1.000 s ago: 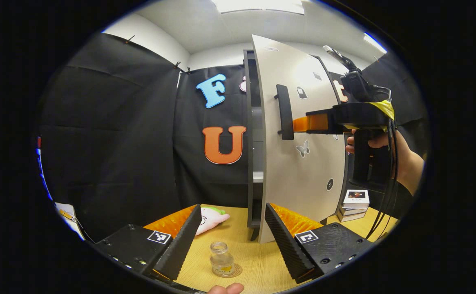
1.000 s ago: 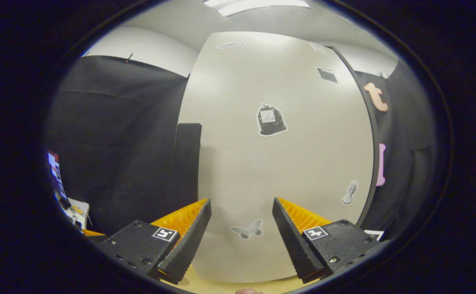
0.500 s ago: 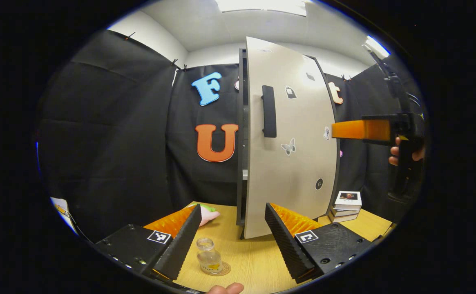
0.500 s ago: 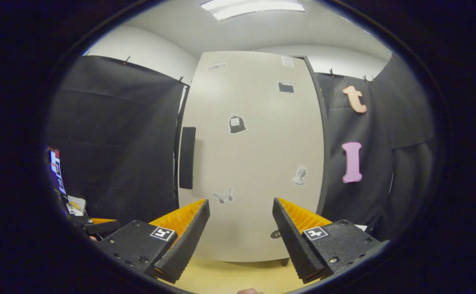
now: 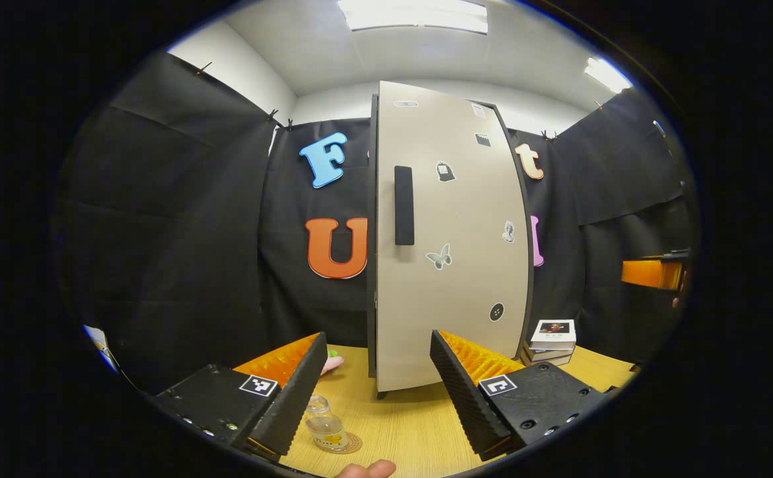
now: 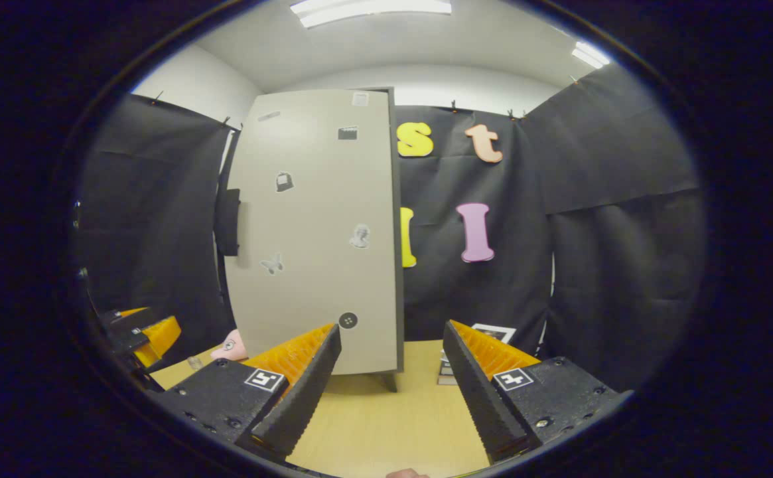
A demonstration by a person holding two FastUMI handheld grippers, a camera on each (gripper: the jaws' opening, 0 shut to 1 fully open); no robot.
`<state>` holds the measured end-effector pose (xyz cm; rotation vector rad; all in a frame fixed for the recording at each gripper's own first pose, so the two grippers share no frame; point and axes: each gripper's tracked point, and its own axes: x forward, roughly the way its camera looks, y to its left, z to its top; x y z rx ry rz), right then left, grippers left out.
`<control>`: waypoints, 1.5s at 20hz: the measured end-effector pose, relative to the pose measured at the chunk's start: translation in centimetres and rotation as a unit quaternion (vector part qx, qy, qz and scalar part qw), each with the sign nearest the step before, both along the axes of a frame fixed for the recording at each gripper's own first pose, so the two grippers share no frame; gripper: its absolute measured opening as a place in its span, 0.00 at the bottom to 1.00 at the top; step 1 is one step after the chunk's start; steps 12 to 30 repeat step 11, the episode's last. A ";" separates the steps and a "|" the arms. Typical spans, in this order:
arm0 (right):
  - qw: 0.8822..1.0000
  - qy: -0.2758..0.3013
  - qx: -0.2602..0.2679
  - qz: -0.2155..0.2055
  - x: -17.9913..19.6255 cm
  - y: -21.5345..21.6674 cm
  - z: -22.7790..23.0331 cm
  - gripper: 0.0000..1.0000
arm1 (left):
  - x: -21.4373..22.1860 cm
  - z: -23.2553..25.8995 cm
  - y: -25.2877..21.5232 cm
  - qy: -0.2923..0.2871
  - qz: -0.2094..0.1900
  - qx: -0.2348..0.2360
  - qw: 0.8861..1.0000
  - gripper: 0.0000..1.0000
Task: Open the cabinet door with the right hand, grasp the bottle in the cabinet with the left hand and place it on the coaster, then close the cabinet door with the right hand.
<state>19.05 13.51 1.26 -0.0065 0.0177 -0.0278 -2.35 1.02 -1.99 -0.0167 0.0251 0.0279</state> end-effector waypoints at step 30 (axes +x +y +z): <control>1.000 -0.014 0.013 0.002 0.2 -0.8 0.4 0.98 | 0.2 0.7 -1.1 -0.008 -0.001 0.003 1.000 0.94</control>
